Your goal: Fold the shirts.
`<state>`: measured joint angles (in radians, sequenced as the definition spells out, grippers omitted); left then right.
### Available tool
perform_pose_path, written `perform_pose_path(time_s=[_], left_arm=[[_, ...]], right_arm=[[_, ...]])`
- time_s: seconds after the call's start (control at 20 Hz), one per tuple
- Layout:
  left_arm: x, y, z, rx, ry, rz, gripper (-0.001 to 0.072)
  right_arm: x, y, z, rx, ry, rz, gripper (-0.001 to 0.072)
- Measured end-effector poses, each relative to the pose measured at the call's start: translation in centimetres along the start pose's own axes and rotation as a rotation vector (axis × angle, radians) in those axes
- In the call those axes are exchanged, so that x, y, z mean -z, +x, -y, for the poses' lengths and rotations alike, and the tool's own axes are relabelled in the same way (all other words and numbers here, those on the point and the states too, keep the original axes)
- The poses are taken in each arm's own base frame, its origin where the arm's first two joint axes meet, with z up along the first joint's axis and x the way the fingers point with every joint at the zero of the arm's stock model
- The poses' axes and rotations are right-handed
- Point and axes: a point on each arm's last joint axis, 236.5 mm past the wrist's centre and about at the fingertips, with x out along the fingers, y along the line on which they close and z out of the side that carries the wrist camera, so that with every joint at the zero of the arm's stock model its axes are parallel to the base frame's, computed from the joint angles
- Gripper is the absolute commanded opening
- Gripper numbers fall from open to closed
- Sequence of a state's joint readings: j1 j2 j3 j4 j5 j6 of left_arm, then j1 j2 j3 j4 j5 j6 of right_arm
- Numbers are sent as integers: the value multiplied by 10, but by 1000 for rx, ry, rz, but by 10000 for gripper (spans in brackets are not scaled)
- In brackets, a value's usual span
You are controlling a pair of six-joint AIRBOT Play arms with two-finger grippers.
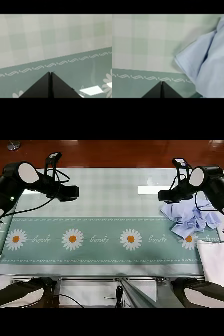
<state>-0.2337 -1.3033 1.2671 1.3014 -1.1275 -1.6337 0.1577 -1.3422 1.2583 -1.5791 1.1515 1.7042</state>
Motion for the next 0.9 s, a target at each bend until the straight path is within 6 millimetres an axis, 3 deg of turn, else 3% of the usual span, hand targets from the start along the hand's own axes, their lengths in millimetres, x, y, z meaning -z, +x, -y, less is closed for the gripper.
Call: perform_pose_path(time_s=[0.7, 0.9], left_arm=[[0, 0, 0, 0, 0, 0, 22], [-2, 0, 0, 0, 0, 7, 25]], right_arm=[[0, 0, 0, 0, 1, 0, 23], [-13, 0, -2, -8, 1, 56, 24]])
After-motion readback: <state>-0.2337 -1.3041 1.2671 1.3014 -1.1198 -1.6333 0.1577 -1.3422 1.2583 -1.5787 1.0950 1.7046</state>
